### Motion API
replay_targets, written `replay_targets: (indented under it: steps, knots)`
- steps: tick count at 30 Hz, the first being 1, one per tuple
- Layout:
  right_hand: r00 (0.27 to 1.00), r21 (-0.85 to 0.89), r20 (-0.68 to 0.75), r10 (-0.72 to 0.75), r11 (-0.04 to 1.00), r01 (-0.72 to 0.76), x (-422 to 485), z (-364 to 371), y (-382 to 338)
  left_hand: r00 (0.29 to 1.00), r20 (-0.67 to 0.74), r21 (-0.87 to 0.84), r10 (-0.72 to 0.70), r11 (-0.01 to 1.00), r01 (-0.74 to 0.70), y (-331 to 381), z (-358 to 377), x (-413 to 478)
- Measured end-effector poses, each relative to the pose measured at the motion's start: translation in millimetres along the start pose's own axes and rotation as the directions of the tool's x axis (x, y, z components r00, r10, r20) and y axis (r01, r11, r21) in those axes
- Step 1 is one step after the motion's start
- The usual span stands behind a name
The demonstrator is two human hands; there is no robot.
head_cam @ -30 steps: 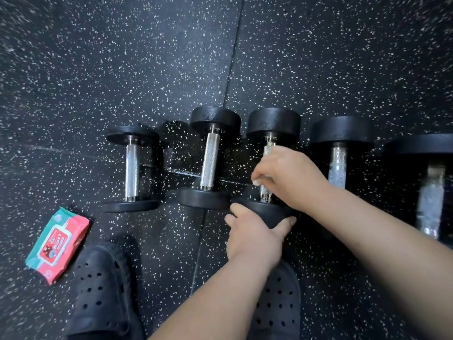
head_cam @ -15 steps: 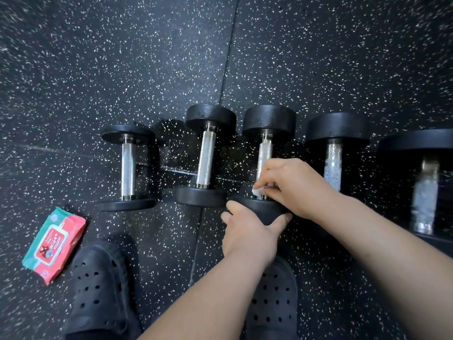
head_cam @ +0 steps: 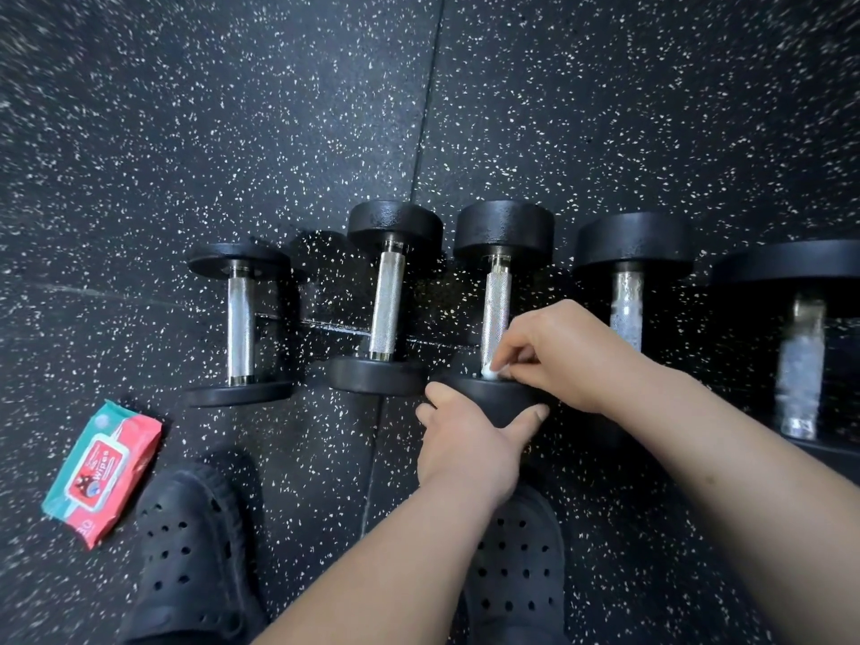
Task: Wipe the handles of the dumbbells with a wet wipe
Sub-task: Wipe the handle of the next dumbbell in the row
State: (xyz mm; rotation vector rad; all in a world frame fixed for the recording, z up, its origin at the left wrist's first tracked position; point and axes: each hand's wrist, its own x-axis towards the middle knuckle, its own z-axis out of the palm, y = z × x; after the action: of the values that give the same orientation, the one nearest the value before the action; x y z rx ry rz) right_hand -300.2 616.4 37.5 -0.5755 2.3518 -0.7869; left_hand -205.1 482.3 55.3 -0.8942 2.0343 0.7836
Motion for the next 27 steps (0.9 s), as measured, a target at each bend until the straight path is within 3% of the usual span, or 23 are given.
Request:
replay_targets:
  steps: [5,10,15,22,27]
  knots:
    - [0.994,0.002,0.088,0.060,0.998,-0.060,4.4,-12.0,-2.7,1.000,-0.015,0.037,0.009,0.999,-0.008,-0.2,1.9,-0.7]
    - [0.999,-0.090,0.038,0.030,0.996,-0.026,8.2,-0.9,-15.9,1.000,-0.012,0.064,0.017,0.998,-0.016,0.7,-0.6,-2.0]
    - [0.988,-0.116,0.083,0.129,0.986,-0.119,1.2,-14.3,-2.7,0.999,-0.008,0.081,0.043,0.996,-0.042,0.6,-1.9,-3.6]
    - [0.994,-0.055,-0.009,0.108,0.993,-0.109,1.1,0.9,-8.2,0.992,0.100,0.147,0.074,0.985,-0.088,-1.6,-16.2,-1.9]
    - [0.982,-0.078,0.058,0.177,0.982,-0.172,0.0,-11.8,1.9,0.984,0.175,0.295,0.026,0.952,-0.077,4.2,-28.5,1.2]
